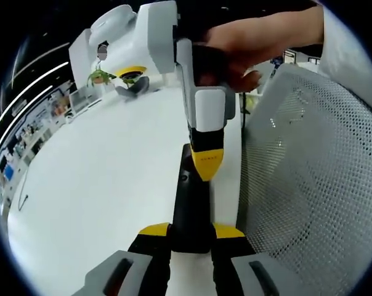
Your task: Press the specified remote control buttons in sequence, fully releasing each button before pressing the next.
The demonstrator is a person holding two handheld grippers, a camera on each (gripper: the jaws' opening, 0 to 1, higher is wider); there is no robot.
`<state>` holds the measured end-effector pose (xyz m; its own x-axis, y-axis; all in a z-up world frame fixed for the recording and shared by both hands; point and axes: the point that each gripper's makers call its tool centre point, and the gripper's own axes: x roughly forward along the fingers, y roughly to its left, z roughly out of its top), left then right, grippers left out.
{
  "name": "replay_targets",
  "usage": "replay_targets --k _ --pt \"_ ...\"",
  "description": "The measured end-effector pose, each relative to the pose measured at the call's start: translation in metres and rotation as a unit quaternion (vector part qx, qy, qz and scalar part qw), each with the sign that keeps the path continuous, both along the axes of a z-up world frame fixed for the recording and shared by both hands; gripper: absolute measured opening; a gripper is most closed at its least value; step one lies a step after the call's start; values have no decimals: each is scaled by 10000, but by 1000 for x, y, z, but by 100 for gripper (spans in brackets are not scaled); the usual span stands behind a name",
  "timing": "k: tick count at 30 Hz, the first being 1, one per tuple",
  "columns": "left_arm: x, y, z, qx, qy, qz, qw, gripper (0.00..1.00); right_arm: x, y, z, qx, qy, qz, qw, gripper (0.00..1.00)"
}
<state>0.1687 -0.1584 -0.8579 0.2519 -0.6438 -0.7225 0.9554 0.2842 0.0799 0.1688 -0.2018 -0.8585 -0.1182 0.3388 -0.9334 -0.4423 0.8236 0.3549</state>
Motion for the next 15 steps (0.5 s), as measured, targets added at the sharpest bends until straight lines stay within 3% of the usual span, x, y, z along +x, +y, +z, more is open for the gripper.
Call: replay_targets --k 15 --pt "-2 -1 -1 -3 57 -8 10000 23 9 12 11 205 -180 -46 9996 0"
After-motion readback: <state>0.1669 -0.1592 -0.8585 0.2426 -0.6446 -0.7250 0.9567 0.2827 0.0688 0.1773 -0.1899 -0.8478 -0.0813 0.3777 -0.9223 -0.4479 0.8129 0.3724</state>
